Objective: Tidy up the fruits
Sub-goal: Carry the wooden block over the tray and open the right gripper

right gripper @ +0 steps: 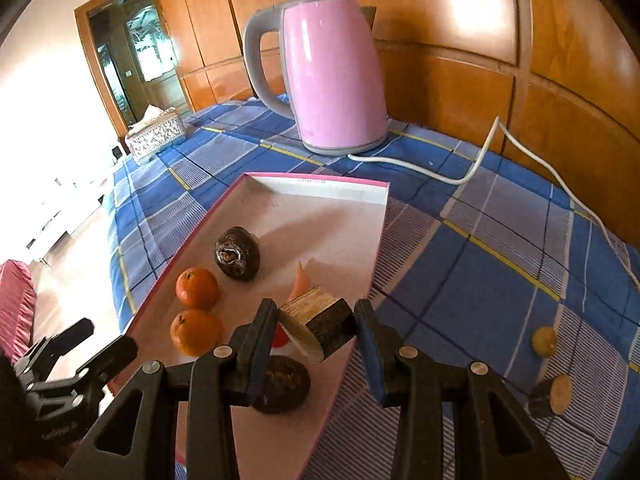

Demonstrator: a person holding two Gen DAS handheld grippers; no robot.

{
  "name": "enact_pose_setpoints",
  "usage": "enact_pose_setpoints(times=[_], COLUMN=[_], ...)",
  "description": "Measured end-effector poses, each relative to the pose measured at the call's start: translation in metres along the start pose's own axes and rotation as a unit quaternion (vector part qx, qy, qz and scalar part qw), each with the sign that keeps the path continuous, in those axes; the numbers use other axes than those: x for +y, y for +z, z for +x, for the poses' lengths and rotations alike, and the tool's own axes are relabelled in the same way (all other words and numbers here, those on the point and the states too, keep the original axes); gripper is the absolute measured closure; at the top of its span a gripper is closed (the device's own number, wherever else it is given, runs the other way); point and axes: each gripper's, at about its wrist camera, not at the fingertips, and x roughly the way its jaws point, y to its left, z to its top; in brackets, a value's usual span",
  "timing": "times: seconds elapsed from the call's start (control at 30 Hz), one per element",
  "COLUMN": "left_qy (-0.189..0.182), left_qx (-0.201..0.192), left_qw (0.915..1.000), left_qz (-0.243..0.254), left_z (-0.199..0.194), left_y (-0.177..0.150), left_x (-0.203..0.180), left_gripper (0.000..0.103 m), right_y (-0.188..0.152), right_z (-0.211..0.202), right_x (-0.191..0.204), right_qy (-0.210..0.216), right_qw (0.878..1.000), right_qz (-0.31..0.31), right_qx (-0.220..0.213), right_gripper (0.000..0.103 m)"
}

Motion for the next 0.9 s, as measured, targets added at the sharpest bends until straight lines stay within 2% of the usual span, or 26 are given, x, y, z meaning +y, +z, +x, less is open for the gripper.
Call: enact_pose_setpoints(times=[0.3,0.7,0.9], left_qy=[0.000,-0.008,-0.016], left_qx=[-0.001,-0.011,-0.015], left_qw=[1.0000,0.9998,0.9993], left_qz=[0.003,0.016,0.029], left_z=[-0.001,-0.010,-0.015], left_y=[0.000,0.000,-0.003], left_x=[-0.003,-0.012,-0.020], left_gripper=[0.007,0.007,0.007], right_y=[-0.008,-0.038,-0.056], right_z=[0.012,-0.025,-0.043], right_x=[-0.002,-0.014,-0.017], right_qy=[-0.009,-0.040,-0.079], right_qw=[1.000,0.998,0.995], right_qz=[0.011,0.050,0.055], right_qx=[0.016,-0.010,-0.025], right_gripper=[0.059,0.059,0.059])
